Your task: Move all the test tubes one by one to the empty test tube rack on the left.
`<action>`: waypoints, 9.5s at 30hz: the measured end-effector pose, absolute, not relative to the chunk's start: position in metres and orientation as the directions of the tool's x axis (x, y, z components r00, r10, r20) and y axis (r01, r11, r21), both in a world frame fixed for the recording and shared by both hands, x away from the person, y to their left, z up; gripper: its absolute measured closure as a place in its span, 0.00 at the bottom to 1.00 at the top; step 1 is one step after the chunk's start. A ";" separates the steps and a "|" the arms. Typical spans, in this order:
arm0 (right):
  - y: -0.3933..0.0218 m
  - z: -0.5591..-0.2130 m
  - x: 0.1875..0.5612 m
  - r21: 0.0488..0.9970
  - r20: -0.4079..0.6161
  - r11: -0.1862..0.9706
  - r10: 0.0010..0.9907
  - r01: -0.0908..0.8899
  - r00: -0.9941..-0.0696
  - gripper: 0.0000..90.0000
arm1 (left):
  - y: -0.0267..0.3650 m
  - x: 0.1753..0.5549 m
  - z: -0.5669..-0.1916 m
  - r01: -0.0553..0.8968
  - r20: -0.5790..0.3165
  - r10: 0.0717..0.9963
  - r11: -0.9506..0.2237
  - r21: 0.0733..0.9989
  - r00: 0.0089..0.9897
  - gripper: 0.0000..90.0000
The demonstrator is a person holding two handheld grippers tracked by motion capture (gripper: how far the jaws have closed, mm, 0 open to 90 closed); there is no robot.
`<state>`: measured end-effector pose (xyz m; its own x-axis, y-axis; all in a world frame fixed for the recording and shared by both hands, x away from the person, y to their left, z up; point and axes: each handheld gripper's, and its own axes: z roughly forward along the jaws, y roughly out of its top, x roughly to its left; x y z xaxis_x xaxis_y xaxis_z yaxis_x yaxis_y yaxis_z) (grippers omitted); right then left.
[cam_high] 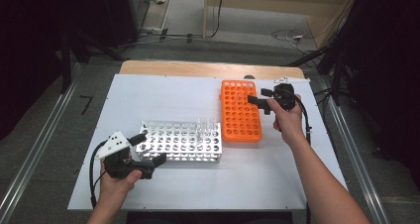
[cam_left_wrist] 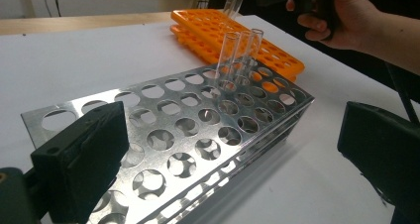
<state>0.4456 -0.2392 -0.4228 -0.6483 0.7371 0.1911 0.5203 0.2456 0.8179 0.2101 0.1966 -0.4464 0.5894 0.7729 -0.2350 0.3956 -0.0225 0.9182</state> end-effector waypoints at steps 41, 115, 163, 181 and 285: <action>-0.214 -0.445 0.487 0.837 0.091 0.245 0.820 0.490 -0.565 0.82 | 0.205 0.213 -0.452 0.407 -0.256 0.774 -0.003 0.913 0.579 0.00; -0.205 -0.439 0.257 0.824 0.002 0.474 0.548 0.312 -0.837 0.82 | 0.059 0.246 -0.406 0.399 -0.158 0.630 -0.261 0.879 0.760 0.31; -0.203 -0.440 0.259 0.846 0.042 0.448 0.485 0.289 -0.873 0.19 | 0.042 0.254 -0.396 0.348 -0.079 0.599 -0.348 0.871 0.797 0.85; -0.238 -0.438 0.274 0.874 0.108 0.348 0.540 0.339 -0.835 0.00 | 0.102 0.259 -0.377 0.355 -0.071 0.680 -0.288 0.889 0.730 0.85; -0.224 -0.426 0.386 0.852 0.164 0.280 0.658 0.442 -0.735 0.06 | 0.171 0.211 -0.437 0.384 -0.191 0.738 -0.099 0.918 0.647 0.00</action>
